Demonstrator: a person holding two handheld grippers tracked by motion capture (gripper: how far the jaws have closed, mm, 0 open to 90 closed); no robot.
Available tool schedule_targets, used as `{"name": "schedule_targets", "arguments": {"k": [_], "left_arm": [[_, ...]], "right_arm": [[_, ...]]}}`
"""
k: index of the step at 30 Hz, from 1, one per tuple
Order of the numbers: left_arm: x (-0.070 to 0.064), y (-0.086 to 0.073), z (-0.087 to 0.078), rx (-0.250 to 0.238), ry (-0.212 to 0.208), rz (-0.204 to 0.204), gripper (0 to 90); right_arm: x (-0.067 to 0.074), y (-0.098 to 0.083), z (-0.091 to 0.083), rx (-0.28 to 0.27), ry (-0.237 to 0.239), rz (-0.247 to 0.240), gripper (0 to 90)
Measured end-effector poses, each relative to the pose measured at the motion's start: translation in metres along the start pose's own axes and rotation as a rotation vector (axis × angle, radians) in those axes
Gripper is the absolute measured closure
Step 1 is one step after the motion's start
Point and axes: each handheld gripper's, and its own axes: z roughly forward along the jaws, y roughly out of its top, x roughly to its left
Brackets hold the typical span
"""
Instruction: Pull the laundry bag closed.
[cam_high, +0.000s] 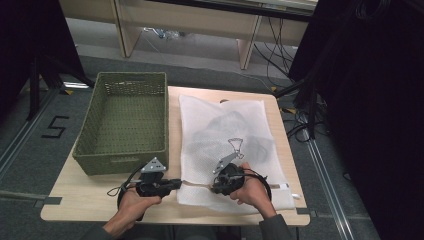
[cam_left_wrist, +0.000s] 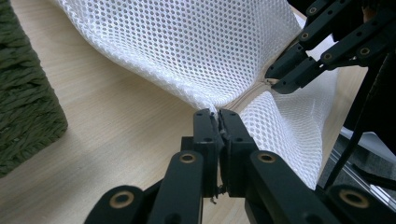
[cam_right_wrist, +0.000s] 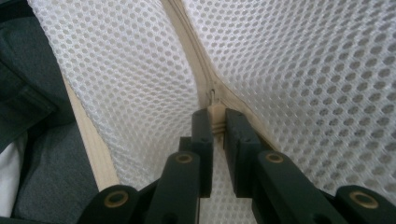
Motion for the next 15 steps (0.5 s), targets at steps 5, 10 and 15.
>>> {"name": "schedule_targets", "arguments": {"k": [5,10,15], "left_arm": [[-0.001,0.0,-0.001,0.001,0.003,0.006,86.3],[0.0,-0.001,-0.002,-0.002,0.009,0.01,86.3],[0.0,0.0,-0.004,-0.001,0.013,0.02,86.3]], "right_arm": [[-0.002,-0.005,-0.003,-0.002,-0.011,0.01,83.8],[-0.003,-0.009,-0.006,-0.004,-0.015,0.02,83.8],[-0.006,-0.015,-0.01,-0.004,-0.031,0.033,83.8]]}}
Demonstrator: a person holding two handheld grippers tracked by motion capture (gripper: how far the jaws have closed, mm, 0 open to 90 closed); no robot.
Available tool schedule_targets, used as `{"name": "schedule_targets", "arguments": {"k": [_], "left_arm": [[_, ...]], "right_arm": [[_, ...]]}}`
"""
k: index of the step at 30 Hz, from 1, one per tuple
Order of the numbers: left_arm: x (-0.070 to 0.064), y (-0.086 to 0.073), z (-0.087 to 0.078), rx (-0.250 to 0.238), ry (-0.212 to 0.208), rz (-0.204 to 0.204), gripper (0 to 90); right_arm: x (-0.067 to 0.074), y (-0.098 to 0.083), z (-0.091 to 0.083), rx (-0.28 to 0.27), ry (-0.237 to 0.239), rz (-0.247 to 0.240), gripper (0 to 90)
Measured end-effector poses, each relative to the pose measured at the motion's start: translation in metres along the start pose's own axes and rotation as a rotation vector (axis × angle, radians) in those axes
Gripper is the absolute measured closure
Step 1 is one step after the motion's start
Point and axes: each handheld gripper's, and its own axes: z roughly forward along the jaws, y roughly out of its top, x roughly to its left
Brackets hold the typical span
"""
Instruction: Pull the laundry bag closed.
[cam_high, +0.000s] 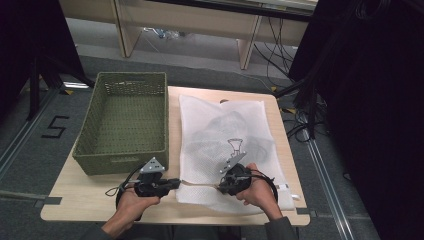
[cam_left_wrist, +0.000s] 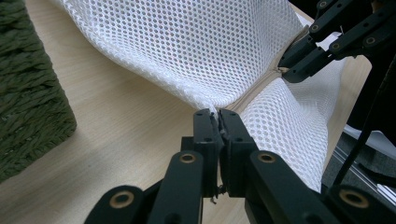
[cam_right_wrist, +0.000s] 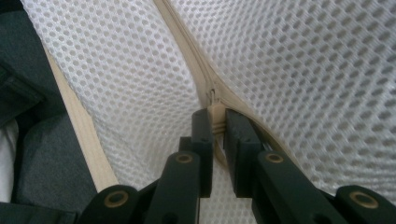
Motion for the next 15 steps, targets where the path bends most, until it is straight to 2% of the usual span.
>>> {"name": "schedule_targets", "arguments": {"k": [2,9,15], "left_arm": [[0.0,0.0,0.0,0.001,0.001,0.001,86.3],[0.0,0.0,0.0,0.001,0.001,0.004,86.3],[0.0,0.0,-0.001,0.004,0.002,0.006,86.3]], "right_arm": [[-0.001,-0.003,-0.002,-0.002,-0.001,0.018,83.8],[-0.004,-0.008,-0.005,-0.006,-0.006,0.019,83.8],[-0.005,-0.013,-0.008,-0.009,-0.011,0.04,83.8]]}}
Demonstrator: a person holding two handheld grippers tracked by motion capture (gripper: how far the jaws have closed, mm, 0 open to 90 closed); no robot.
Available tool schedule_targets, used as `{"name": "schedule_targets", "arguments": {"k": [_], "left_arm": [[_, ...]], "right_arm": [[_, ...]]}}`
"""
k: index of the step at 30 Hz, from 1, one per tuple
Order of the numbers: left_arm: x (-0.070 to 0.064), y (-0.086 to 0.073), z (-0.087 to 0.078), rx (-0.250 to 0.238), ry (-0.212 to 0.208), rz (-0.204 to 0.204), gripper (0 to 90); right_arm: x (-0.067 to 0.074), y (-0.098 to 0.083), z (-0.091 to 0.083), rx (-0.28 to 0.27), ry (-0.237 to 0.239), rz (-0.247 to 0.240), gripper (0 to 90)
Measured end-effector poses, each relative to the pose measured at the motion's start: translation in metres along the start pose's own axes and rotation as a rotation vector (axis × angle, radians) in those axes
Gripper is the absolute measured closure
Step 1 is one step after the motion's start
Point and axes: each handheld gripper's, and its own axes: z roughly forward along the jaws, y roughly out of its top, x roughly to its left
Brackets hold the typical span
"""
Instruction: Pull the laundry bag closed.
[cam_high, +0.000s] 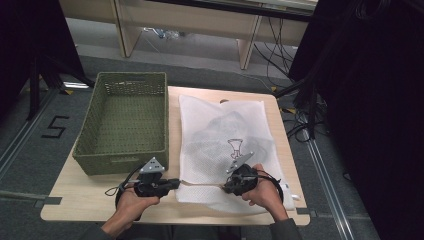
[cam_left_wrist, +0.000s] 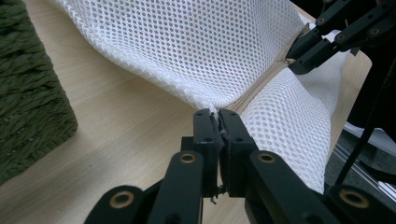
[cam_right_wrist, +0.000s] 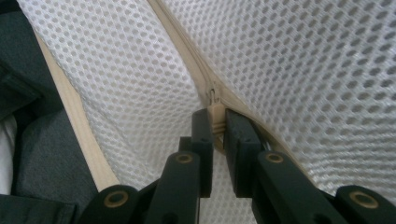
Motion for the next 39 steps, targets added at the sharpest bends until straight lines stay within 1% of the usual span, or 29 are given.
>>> {"name": "schedule_targets", "arguments": {"k": [1,2,3,5,7,9,10,11,12,14,15,16,17,19,21,22,23,28,29,30,31,33,34,35,37,39], "left_arm": [[0.0,0.0,0.0,0.001,0.0,0.0,86.3],[0.001,0.0,0.0,0.0,0.0,-0.001,86.3],[0.001,0.0,0.0,-0.001,0.0,0.001,86.3],[0.0,0.001,0.0,-0.001,0.003,0.005,86.3],[0.001,0.001,-0.001,-0.002,0.008,0.009,86.3],[0.002,0.0,-0.002,-0.003,0.012,0.007,86.3],[0.002,0.0,-0.003,-0.004,0.012,0.007,86.3],[0.003,0.0,-0.004,-0.003,0.015,0.009,86.3],[0.003,0.0,-0.004,-0.002,0.016,0.008,86.3],[0.003,0.0,-0.004,-0.003,0.016,0.007,86.2],[0.003,0.0,-0.004,-0.003,0.016,0.009,86.3],[0.003,0.0,-0.004,-0.003,0.016,0.01,86.3],[0.003,0.0,-0.004,-0.004,0.015,0.01,86.3],[0.003,0.0,-0.004,-0.003,0.016,0.01,86.3],[0.003,0.0,-0.005,-0.003,0.016,0.008,86.2],[0.003,0.0,-0.005,-0.003,0.016,0.009,86.2],[0.002,0.0,-0.004,-0.002,0.017,0.011,86.3],[0.002,0.0,-0.005,-0.005,0.017,0.011,86.3],[0.002,0.0,-0.005,-0.003,0.018,0.012,86.3],[0.002,0.0,-0.005,-0.002,0.018,0.013,86.3],[0.002,0.0,-0.005,-0.002,0.018,0.012,86.3],[0.002,0.0,-0.005,-0.001,0.02,0.015,86.3],[0.002,0.0,-0.005,-0.002,0.021,0.015,86.3],[0.002,0.0,-0.005,-0.004,0.02,0.014,86.3],[0.002,0.0,-0.005,-0.005,0.021,0.014,86.3],[0.002,0.0,-0.005,-0.005,0.022,0.016,86.3]], "right_arm": [[0.0,0.0,0.0,0.0,0.001,-0.002,83.8],[-0.001,-0.001,-0.001,-0.002,0.002,0.006,83.8],[-0.001,-0.002,-0.002,-0.004,0.0,-0.002,83.8],[-0.001,-0.004,-0.003,-0.008,0.004,0.009,83.8],[-0.002,-0.006,-0.005,0.0,-0.014,0.012,83.8],[-0.003,-0.008,-0.007,-0.001,-0.015,0.013,83.8],[-0.004,-0.01,-0.008,-0.003,-0.016,0.027,83.8],[-0.005,-0.011,-0.009,-0.009,-0.017,0.011,83.8],[-0.005,-0.013,-0.011,-0.003,-0.025,0.031,83.8],[-0.008,-0.016,-0.012,-0.004,-0.027,0.032,83.8],[-0.008,-0.018,-0.014,-0.003,-0.032,0.038,83.8],[-0.008,-0.019,-0.014,-0.007,-0.032,0.056,83.8],[-0.009,-0.02,-0.015,-0.012,-0.038,0.044,83.8],[-0.009,-0.022,-0.016,-0.006,-0.038,0.06,83.8],[-0.011,-0.024,-0.017,-0.01,-0.034,0.053,83.8],[-0.011,-0.025,-0.018,-0.009,-0.036,0.067,83.8],[-0.012,-0.026,-0.018,-0.012,-0.035,0.057,83.8],[-0.013,-0.032,-0.021,-0.013,-0.047,0.085,83.8],[-0.014,-0.033,-0.022,-0.016,-0.046,0.082,83.8],[-0.014,-0.035,-0.023,-0.015,-0.045,0.091,83.8],[-0.014,-0.036,-0.024,-0.016,-0.049,0.084,83.8],[-0.015,-0.038,-0.025,-0.014,-0.052,0.097,83.8],[-0.015,-0.039,-0.025,-0.016,-0.057,0.091,83.8],[-0.017,-0.04,-0.025,-0.015,-0.051,0.084,83.8],[-0.017,-0.042,-0.027,-0.013,-0.064,0.105,83.8],[-0.018,-0.044,-0.029,-0.017,-0.062,0.108,83.8]]}}
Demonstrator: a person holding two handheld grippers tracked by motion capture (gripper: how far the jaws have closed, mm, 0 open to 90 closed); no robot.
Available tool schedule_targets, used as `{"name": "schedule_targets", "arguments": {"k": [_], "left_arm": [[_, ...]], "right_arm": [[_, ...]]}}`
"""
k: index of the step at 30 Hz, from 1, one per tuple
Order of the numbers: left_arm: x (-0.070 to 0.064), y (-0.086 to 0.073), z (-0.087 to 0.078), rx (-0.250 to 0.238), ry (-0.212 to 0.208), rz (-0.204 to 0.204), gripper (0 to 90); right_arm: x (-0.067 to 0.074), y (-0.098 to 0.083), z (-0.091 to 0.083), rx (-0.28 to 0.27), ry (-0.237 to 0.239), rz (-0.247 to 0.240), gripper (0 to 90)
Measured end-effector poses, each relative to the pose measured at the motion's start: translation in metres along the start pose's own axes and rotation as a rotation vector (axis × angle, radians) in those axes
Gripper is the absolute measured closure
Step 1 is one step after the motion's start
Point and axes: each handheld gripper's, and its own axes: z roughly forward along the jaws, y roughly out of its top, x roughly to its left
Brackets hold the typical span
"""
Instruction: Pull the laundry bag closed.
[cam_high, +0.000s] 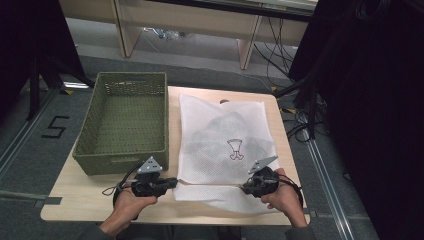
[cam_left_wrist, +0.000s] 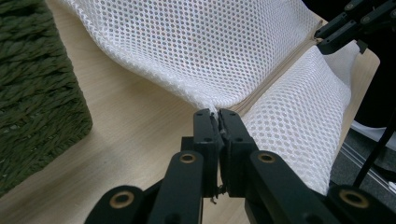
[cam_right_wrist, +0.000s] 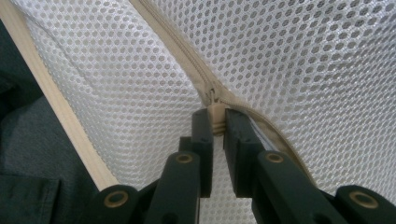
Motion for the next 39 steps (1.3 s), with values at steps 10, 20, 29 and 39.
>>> {"name": "schedule_targets", "arguments": {"k": [10,20,29,39], "left_arm": [[0.009,-0.002,-0.005,0.005,0.063,0.0,86.5],[0.006,0.001,-0.004,-0.005,0.02,-0.035,86.2],[0.006,0.001,-0.004,-0.01,0.015,-0.038,86.0],[0.006,0.001,-0.003,-0.005,0.012,-0.033,85.8]], "right_arm": [[-0.004,-0.013,-0.011,0.085,-0.151,0.003,90.0],[0.002,-0.013,-0.014,-0.019,-0.011,-0.011,88.8],[0.016,-0.001,-0.007,-0.023,-0.049,-0.123,73.6],[0.023,0.005,-0.004,-0.014,-0.07,-0.178,76.8]]}}
